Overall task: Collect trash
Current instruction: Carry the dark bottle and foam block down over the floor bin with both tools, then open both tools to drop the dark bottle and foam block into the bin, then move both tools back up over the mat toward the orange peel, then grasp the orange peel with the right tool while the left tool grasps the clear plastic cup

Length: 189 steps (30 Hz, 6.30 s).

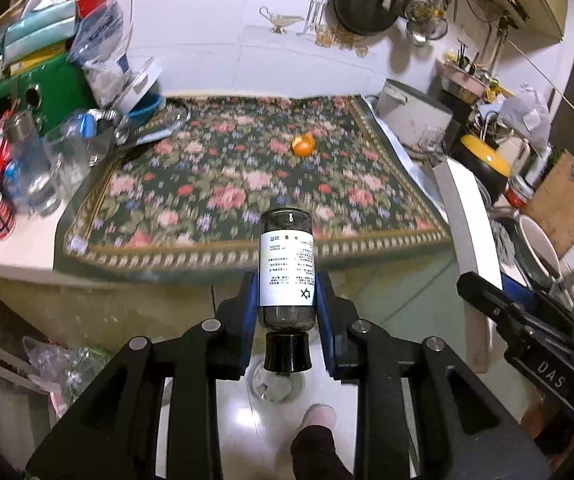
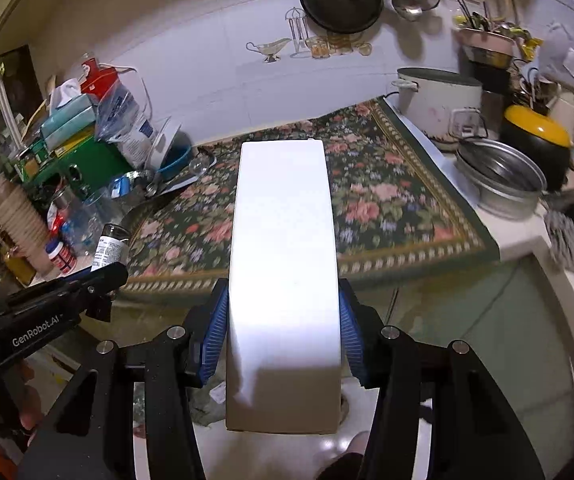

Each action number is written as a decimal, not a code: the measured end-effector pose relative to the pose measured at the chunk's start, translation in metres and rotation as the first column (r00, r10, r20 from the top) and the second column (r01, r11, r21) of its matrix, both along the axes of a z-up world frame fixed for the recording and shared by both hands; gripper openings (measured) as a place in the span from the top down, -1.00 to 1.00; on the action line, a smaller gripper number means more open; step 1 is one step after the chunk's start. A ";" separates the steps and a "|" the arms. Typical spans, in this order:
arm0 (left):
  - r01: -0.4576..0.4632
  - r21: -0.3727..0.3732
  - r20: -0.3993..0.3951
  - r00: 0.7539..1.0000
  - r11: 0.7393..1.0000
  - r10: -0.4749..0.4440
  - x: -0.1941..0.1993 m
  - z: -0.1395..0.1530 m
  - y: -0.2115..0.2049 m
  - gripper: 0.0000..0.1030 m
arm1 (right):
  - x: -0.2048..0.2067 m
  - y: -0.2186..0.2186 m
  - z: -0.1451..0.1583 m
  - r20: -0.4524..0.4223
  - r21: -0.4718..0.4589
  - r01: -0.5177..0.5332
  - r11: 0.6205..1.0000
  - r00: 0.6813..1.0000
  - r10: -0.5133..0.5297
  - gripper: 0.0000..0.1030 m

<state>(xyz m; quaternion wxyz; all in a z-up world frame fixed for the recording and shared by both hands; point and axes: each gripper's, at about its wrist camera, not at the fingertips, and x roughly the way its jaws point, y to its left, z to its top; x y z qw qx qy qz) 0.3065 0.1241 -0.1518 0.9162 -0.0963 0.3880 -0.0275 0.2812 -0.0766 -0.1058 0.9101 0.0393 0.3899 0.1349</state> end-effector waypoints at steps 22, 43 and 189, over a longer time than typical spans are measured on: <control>-0.070 -0.062 -0.324 0.945 0.996 0.047 -0.014 -0.239 -0.037 0.47 | -0.016 -0.030 -0.186 -0.275 -0.058 -0.046 0.997 0.961 0.029 0.08; -0.160 -0.102 -0.506 0.858 0.982 0.088 0.057 -0.528 -0.071 0.47 | 0.048 -0.062 -0.459 -0.517 -0.038 -0.210 0.977 0.841 0.161 0.07; -0.207 0.095 -0.092 0.972 0.974 0.215 0.470 -0.081 0.168 -0.06 | 0.371 0.006 -0.091 -0.234 0.006 0.144 0.990 0.962 -0.139 0.74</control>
